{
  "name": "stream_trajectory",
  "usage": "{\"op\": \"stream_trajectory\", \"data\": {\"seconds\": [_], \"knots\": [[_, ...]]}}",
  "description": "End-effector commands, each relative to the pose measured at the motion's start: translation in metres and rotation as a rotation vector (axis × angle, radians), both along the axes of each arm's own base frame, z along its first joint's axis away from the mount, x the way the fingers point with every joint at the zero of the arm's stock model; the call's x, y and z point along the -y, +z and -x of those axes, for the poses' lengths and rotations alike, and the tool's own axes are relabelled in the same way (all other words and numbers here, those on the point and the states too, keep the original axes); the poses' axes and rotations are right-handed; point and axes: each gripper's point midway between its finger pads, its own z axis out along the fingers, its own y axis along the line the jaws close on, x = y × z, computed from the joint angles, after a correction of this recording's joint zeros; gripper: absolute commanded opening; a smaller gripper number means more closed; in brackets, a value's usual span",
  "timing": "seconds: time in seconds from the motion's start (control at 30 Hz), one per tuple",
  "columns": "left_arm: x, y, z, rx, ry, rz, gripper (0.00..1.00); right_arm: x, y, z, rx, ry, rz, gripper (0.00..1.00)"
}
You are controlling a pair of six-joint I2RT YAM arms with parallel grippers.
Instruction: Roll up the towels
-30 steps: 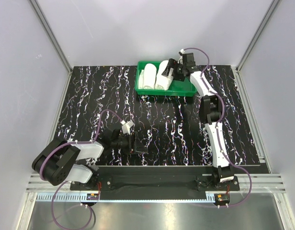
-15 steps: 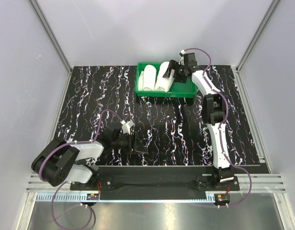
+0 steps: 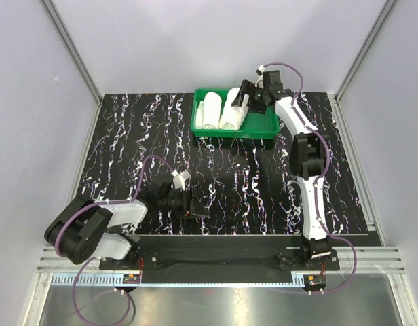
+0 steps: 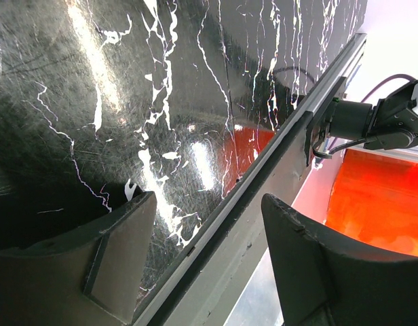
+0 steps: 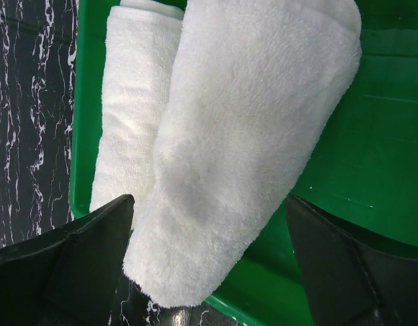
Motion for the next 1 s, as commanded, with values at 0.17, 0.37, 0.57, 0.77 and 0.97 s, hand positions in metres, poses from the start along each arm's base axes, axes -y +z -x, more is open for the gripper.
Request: {"op": "stream_trajectory", "data": {"seconds": [0.17,0.37,0.57,0.77,0.97], "knots": [[-0.001,-0.001,-0.009,0.041,0.020,-0.033,0.70,-0.014,0.069,0.016,0.098,0.062,-0.086,0.93],[0.001,0.001,-0.009,0.045,0.019,-0.030,0.70,-0.032,0.082,0.034,0.108,0.115,-0.126,0.89],[0.000,0.017,-0.016,0.093,0.020,-0.043,0.70,-0.024,0.125,0.072,0.173,0.105,-0.095,0.92],[-0.014,0.052,-0.033,0.233,0.071,-0.124,0.71,0.001,0.163,0.142,0.255,0.064,0.001,0.96],[-0.039,0.104,-0.061,0.422,0.227,-0.202,0.74,0.033,0.178,0.222,0.297,0.019,0.054,0.99]]}}
